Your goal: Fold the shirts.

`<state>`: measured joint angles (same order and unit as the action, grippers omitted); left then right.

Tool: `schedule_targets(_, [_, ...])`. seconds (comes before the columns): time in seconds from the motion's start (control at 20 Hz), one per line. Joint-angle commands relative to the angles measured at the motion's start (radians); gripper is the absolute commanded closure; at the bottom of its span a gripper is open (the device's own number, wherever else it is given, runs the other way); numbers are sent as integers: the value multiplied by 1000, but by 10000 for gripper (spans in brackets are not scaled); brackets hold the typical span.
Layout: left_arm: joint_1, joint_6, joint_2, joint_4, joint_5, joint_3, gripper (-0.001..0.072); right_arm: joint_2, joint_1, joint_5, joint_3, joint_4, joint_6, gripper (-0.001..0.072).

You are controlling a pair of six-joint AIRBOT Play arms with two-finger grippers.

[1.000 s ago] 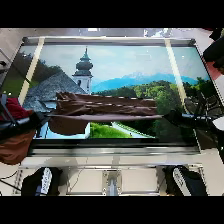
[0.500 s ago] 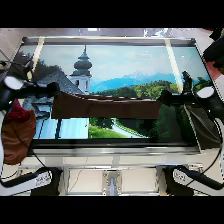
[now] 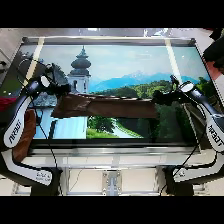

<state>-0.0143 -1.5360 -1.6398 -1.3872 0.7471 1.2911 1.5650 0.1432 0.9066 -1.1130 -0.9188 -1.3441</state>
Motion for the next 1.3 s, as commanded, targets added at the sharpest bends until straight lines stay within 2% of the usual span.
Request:
schedule_targets(0.0, [8,-10,-34,-18,-26,6,686,29,-8,-36,-5,3,1,693])
schedule_targets(0.05, [9,-9,-26,-3,-26,6,652,29,-8,-29,-10,6,0,629])
schedule_targets(0.1, [8,-10,-13,4,-26,7,503,28,-6,2,-28,6,0,500])
schedule_targets(0.15, [8,-9,7,3,-26,7,304,28,0,57,-56,5,1,408])
schedule_targets(0.2, [7,-9,36,3,-26,8,184,26,8,129,-94,-5,3,379])
schedule_targets(0.4, [0,-9,190,3,-26,8,180,-41,58,403,-273,-200,3,379])
schedule_targets(0.5, [8,-4,268,4,-27,8,180,-100,92,439,-297,-339,3,379])
schedule_targets(0.6, [24,-2,319,4,-30,8,180,-115,131,451,-291,-370,-10,366])
schedule_targets(0.75, [51,-2,350,4,-29,8,180,-56,212,466,-253,-205,11,366])
schedule_targets(0.85, [65,-2,351,3,-29,8,180,23,266,510,-222,-36,90,364])
schedule_targets(0.9, [72,-2,351,4,-29,8,180,63,287,521,-204,24,118,297])
schedule_targets(0.95, [78,-2,351,4,-29,8,180,105,305,523,-187,71,138,266])
schedule_targets(1.25, [112,-6,351,5,-29,8,181,279,295,497,-160,223,241,230])
